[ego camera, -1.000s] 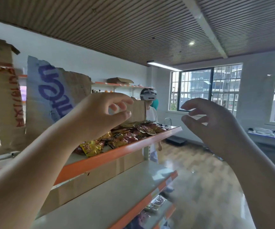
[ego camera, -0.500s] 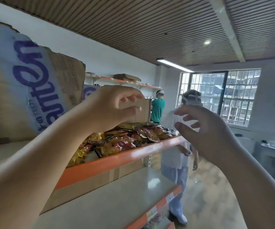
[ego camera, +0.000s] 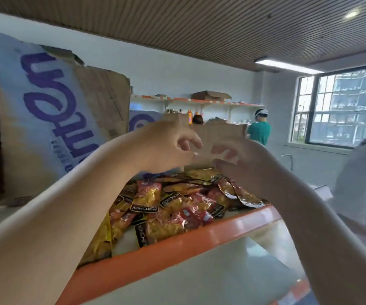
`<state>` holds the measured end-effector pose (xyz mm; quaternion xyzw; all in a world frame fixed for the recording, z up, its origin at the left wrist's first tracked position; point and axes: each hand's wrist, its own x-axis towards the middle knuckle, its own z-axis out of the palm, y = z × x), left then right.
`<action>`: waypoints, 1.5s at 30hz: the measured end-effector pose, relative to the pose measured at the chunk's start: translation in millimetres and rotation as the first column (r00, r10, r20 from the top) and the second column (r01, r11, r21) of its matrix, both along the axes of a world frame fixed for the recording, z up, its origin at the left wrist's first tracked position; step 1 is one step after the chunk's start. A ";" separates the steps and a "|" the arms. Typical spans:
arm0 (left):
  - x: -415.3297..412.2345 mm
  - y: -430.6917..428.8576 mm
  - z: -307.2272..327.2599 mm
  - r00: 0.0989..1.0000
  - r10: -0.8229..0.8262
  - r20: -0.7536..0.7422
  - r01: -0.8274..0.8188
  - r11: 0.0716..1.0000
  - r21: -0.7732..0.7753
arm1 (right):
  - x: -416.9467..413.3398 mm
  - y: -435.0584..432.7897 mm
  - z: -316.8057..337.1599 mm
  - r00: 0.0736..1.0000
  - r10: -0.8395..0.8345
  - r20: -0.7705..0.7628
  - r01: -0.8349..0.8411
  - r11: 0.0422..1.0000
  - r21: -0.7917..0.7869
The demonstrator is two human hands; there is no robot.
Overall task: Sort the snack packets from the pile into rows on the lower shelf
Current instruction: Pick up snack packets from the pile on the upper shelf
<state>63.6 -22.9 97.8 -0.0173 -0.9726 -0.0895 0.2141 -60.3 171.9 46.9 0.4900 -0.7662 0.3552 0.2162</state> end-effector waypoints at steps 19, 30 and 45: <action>-112.8 -35.2 -69.9 0.760 0.449 0.470 -0.478 0.876 -0.066 | -151.4 -110.0 13.4 0.932 0.346 0.106 -0.347 0.771 0.533; -106.8 -39.2 -72.7 0.828 0.330 0.453 -0.416 0.904 0.102 | -168.0 -109.8 -11.5 0.869 0.435 0.235 -0.490 0.695 0.527; -70.7 -31.4 -40.4 0.930 0.275 0.245 -0.336 0.905 0.259 | -166.3 -111.5 -17.4 0.872 0.447 0.199 -0.489 0.773 0.405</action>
